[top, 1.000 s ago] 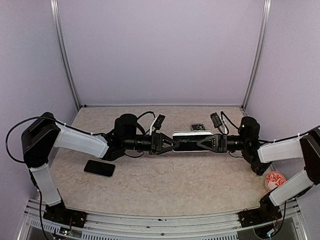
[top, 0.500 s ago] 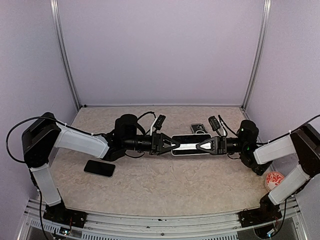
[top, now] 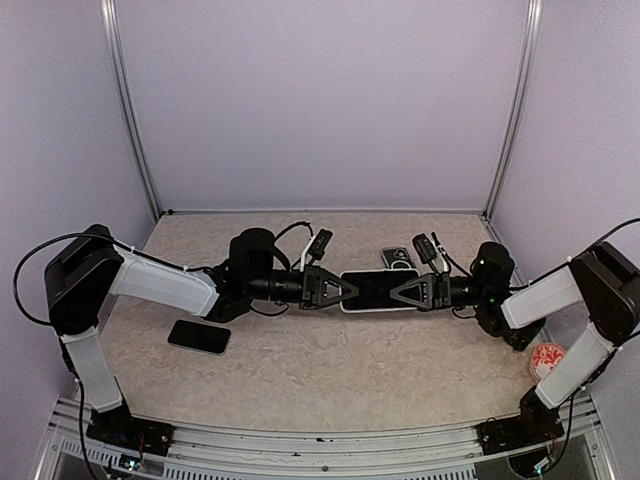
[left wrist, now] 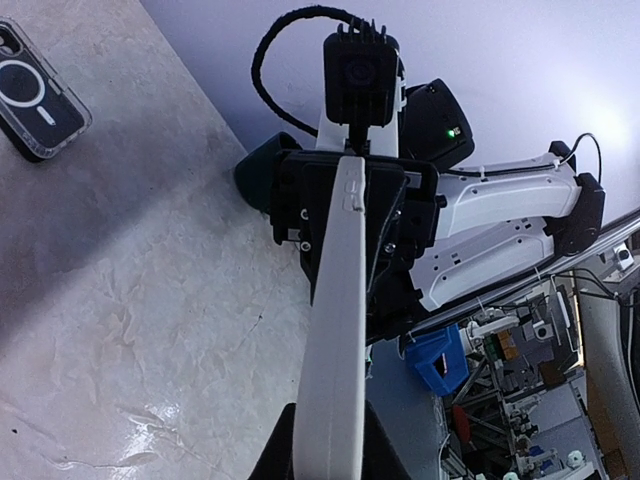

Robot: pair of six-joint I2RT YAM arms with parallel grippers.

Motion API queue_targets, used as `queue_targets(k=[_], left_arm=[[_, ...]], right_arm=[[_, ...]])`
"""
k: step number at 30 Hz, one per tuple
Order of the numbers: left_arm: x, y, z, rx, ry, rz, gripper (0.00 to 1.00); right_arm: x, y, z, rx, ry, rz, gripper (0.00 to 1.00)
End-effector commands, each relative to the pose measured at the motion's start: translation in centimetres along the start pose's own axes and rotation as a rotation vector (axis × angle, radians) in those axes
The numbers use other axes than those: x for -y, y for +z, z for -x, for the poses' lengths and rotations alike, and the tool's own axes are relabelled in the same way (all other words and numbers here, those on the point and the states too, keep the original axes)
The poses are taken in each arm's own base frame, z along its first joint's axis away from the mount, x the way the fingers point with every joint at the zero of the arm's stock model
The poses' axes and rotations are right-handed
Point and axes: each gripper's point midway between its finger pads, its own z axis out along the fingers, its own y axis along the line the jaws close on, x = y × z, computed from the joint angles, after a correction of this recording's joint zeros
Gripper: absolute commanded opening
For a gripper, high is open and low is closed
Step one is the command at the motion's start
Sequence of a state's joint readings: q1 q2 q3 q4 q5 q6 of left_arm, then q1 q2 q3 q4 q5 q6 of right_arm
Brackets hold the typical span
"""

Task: Put the phone into the phone case
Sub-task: Press the phone case against the phone.

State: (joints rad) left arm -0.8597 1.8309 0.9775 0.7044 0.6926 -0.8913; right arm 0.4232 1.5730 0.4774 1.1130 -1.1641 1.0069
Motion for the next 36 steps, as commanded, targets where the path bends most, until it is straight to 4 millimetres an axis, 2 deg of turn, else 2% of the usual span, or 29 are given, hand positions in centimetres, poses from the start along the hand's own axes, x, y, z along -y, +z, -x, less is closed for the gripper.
queue_targets(k=[1, 5, 12, 16, 29, 33, 36], left_arm=[[1.3, 0.4, 0.8, 0.020, 0.028, -0.038, 0.10], [1.5, 0.4, 0.9, 0.020, 0.033, -0.043, 0.00], [1.9, -0.1, 0.9, 0.017, 0.054, -0.042, 0.00], [2.1, -0.6, 1.0, 0.020, 0.068, -0.034, 0.00], [1.6, -1.0, 0.5, 0.006, 0.065, -0.027, 0.00], [1.5, -0.8, 0.2, -0.002, 0.062, -0.032, 0.00], [1.4, -0.6, -0.1, -0.009, 0.057, -0.038, 0.00]], right_arm=[[-1.3, 1.1, 0.7, -0.007, -0.085, 0.042, 0.00], [-1.2, 1.3, 0.7, -0.013, -0.081, 0.042, 0.02], [-0.6, 1.3, 0.4, -0.042, -0.067, 0.030, 0.36], [-0.7, 0.8, 0.4, -0.048, -0.065, 0.035, 0.44], [0.5, -1.1, 1.3, -0.017, -0.067, -0.049, 0.50], [0.9, -1.1, 1.6, -0.010, -0.071, -0.067, 0.49], [1.3, -1.1, 1.8, -0.004, -0.066, -0.076, 0.43]])
